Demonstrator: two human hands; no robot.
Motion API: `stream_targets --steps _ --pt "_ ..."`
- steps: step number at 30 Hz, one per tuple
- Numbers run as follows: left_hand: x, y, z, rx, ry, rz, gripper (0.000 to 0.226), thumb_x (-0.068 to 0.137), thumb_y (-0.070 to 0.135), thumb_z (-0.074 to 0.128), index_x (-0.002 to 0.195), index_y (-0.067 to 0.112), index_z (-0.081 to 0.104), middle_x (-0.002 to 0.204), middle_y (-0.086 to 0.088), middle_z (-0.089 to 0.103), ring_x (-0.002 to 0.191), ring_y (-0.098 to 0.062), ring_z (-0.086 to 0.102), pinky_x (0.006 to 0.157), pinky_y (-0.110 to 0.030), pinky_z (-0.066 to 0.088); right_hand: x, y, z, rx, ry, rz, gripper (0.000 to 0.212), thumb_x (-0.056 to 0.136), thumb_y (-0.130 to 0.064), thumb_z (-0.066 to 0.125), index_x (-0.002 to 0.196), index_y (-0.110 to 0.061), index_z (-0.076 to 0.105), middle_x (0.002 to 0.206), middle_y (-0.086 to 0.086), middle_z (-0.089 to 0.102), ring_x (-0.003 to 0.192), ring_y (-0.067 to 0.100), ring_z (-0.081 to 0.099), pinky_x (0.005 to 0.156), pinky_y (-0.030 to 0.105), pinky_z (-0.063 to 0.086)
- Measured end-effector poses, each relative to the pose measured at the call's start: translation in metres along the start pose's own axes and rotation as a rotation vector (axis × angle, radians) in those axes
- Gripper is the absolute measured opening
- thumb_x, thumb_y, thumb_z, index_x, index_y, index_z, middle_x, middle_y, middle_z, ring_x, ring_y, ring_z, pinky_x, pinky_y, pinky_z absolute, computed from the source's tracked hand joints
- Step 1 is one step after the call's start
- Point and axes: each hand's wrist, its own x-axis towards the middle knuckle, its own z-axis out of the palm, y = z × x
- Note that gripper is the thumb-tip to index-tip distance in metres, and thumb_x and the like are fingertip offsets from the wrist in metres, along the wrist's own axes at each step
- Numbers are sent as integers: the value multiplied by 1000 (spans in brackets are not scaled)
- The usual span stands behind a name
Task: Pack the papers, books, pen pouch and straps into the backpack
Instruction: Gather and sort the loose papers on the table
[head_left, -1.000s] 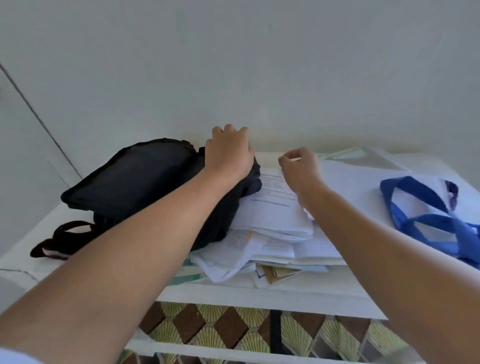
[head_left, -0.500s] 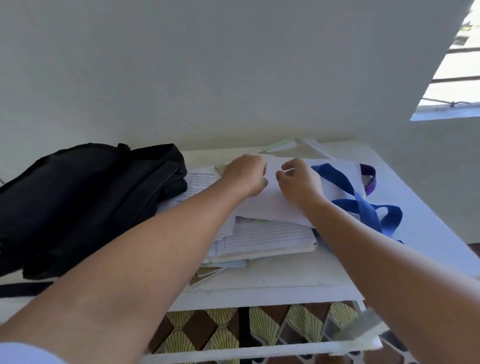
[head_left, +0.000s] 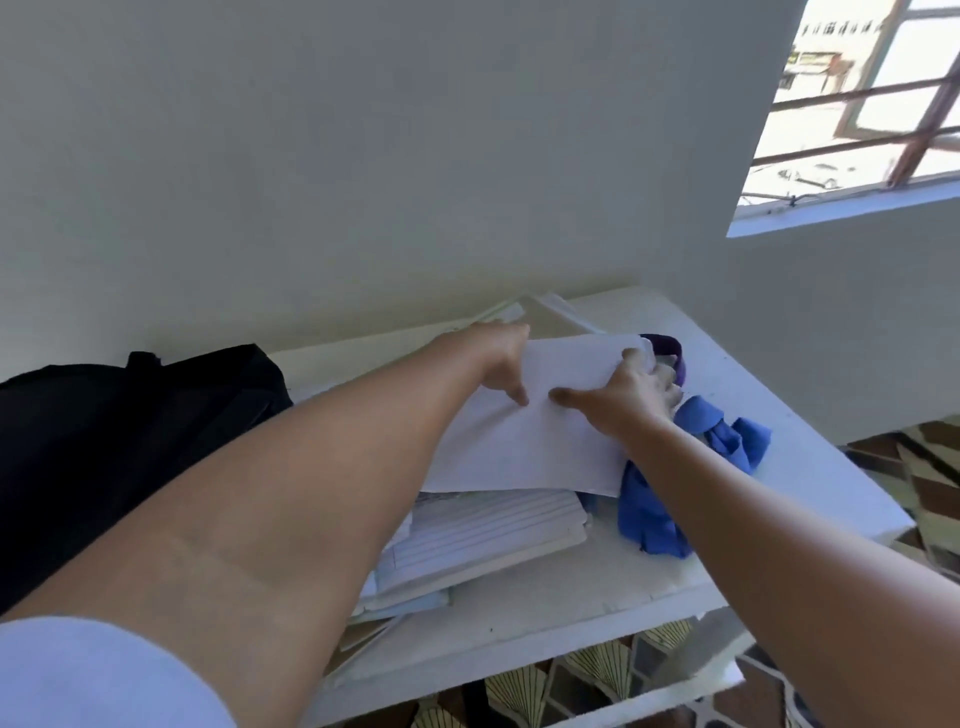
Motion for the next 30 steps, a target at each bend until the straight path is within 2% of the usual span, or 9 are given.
stream_targets --steps 5,8,11,13,18,21,23,27,30 --pt "12 -1 -7 -35 -92 -1 86 80 38 86 147 10 42 151 -8 49 134 -28 50 92 -30 41 12 16 -5 106 56 112 112 83 -65 75 161 -11 14 157 21 37 144 44 34 114 53 37" --pt "19 -11 -4 -95 -86 -3 95 74 44 89 149 15 39 153 -5 46 135 -27 49 100 -33 44 15 16 -9 137 93 110 105 77 -58 84 152 -14 26 150 17 44 140 42 39 110 54 43" --pt "20 -21 0 -251 -59 21 121 68 39 94 161 17 20 164 -2 31 147 -24 37 115 -35 36 16 8 -15 148 113 98 107 72 -52 90 151 -16 28 150 15 45 139 39 40 109 55 44" --pt "18 -28 2 -441 -51 30 123 67 37 95 163 19 18 165 -1 29 147 -21 35 113 -30 35 18 6 -17 225 117 28 112 72 -46 92 156 -16 26 153 13 42 143 36 38 113 53 42" --pt "12 -38 -3 -800 71 44 103 74 34 91 157 16 33 156 -5 42 138 -18 46 98 -25 39 7 0 -18 491 36 -177 118 74 -32 94 163 -31 17 148 2 48 134 26 49 109 46 46" --pt "6 -42 -8 -847 -25 74 69 74 24 92 133 19 58 122 2 70 102 -11 70 76 -25 57 -3 -10 -17 522 16 -293 112 74 -27 93 160 -37 22 123 -6 54 115 20 56 91 38 49" --pt "2 -50 -12 -852 -31 85 54 71 25 93 119 20 68 108 2 77 96 -17 75 72 -29 59 -6 -14 -18 535 19 -346 110 74 -24 94 157 -38 24 112 -13 52 105 16 58 84 34 48" --pt "-13 -71 -27 -882 12 116 41 77 24 89 112 14 72 104 -3 78 96 -24 76 82 -40 62 -12 -22 -18 499 75 -363 112 71 -40 95 158 -37 24 107 -17 54 96 6 57 72 27 44" --pt "-33 -86 -37 -969 77 147 34 87 18 80 119 14 69 109 -3 78 98 -23 75 83 -40 62 -16 -34 -8 508 185 -293 119 64 -67 89 158 -32 26 125 -6 55 119 20 55 93 40 51"
